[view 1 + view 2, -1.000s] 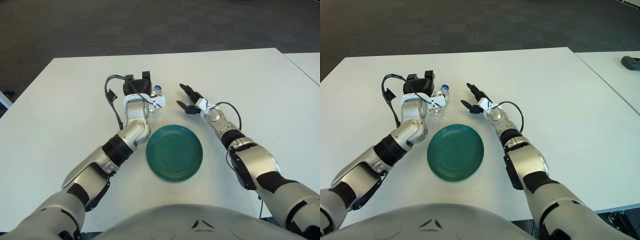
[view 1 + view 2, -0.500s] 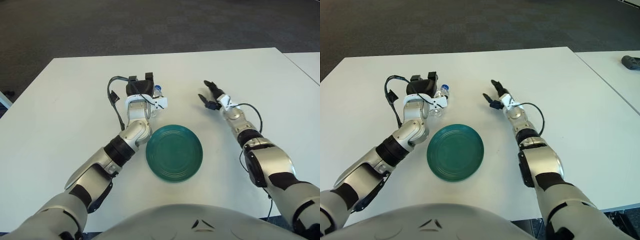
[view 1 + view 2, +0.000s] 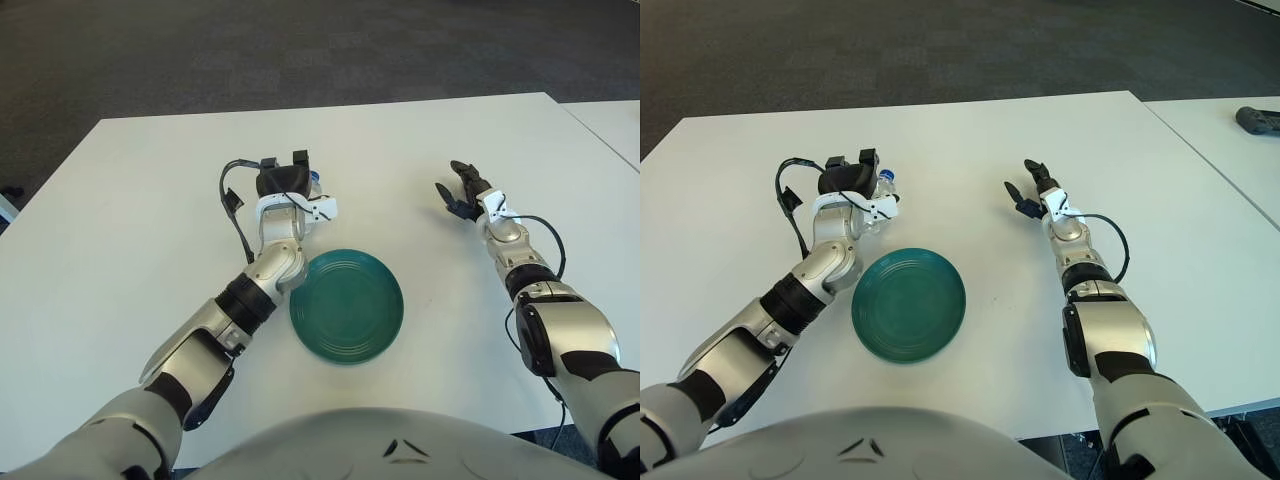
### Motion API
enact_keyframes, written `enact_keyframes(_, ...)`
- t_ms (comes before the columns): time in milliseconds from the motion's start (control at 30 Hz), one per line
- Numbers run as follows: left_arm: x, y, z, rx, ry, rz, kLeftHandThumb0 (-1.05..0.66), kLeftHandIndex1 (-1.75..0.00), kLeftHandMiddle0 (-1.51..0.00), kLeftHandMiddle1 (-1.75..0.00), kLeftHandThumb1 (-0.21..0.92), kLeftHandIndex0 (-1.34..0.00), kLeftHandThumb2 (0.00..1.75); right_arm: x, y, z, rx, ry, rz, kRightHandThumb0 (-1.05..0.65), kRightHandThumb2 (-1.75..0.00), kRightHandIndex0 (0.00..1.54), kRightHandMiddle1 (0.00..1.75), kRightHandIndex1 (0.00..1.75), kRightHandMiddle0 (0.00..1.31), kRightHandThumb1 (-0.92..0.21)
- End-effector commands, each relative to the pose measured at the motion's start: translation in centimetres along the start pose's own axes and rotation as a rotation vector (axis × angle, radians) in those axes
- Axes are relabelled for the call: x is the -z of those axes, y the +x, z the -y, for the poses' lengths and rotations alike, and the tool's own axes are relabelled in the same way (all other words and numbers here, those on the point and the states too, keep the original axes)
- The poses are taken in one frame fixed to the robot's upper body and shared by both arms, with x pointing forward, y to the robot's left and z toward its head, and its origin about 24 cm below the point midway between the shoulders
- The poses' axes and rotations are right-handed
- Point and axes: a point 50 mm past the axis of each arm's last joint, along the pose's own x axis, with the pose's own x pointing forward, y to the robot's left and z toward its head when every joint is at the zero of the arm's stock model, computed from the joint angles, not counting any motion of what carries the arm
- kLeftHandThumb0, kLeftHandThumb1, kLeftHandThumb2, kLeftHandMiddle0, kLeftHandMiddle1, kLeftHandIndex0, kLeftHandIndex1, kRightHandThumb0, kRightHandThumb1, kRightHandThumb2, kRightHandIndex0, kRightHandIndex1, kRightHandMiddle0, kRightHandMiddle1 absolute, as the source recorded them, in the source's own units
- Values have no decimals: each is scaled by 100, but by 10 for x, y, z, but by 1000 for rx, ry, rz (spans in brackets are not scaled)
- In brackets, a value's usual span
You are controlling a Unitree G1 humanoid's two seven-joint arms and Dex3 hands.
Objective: Put the bottle into the plate.
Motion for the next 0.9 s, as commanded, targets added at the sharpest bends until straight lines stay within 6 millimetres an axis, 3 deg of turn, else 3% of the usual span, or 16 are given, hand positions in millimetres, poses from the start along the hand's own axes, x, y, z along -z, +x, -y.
enact_keyframes(0,6,2,2,-3,-6,-21,-105,-88,-14,-63,92,0,61,16,-8,-8,-34,16,-31,-83,-37,26,41,3,0,-92)
enact_keyframes(367,10,4,12,20,-57,-22,-105,-95,-12,-70,92,0,56,15,-26,-11,-56,39,126,-82,-34,30,49,4,0,-92)
enact_keyframes(867,11,6,16,21,-78,-18,-105,-95,-13,-67,92,0,57,14,-56,-2,-43,157,222,-64,-31,43,72,10,0,-92)
